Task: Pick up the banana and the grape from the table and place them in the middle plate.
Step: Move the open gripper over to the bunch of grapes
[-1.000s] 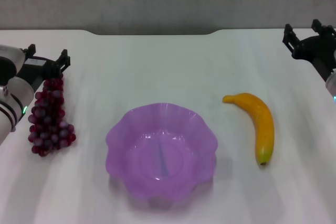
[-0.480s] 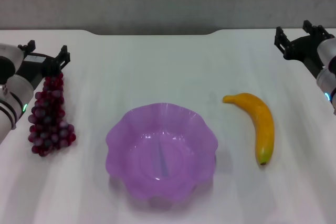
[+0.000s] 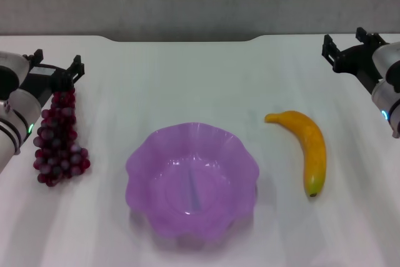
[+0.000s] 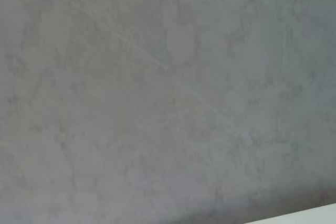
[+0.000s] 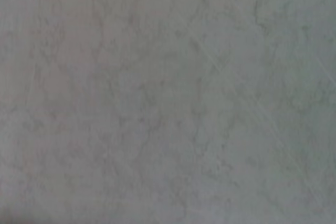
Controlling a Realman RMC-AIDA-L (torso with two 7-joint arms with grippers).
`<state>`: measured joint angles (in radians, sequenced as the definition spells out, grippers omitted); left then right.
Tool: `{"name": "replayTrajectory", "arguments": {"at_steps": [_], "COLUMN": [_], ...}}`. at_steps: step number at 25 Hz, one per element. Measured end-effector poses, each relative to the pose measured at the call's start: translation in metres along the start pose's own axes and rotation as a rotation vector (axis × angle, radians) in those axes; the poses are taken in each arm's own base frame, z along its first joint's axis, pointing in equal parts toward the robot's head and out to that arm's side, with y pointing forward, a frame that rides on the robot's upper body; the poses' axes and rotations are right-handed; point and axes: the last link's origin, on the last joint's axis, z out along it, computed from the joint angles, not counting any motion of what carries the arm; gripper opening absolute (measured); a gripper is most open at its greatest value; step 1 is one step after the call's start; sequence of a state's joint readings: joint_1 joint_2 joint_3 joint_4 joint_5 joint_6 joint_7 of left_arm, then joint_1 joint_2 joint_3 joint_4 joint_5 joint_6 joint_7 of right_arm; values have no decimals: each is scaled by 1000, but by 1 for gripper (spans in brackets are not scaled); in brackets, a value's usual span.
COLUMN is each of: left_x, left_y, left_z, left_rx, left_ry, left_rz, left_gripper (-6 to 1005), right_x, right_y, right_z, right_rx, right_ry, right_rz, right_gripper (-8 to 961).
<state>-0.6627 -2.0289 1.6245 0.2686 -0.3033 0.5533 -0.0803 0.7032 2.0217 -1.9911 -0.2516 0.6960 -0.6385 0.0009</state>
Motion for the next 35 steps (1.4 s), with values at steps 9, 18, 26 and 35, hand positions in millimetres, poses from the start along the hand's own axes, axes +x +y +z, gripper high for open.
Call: {"name": "replayTrajectory", "arguments": {"at_steps": [9,18,26,35], "left_x": [-3,-1,-4,5], "left_y": [-1,1,0,20], "left_z": [-1,1,-1,11], "left_rx": [-1,-7,-7,-52], "left_ry": [-10,-7,-17,-168], "left_rz": [-14,-11,-2,2], "left_gripper": [828,828,829,829], "right_x": [2,4,-4,11], "right_y": [0,3,16,5], "right_z": [1,6,12,1], "right_rx": [2,-6,-40,-12], "right_ry": [27,73,80,107], "right_rz": [54,40,80,87], "right_gripper": [691,690,690,690]}}
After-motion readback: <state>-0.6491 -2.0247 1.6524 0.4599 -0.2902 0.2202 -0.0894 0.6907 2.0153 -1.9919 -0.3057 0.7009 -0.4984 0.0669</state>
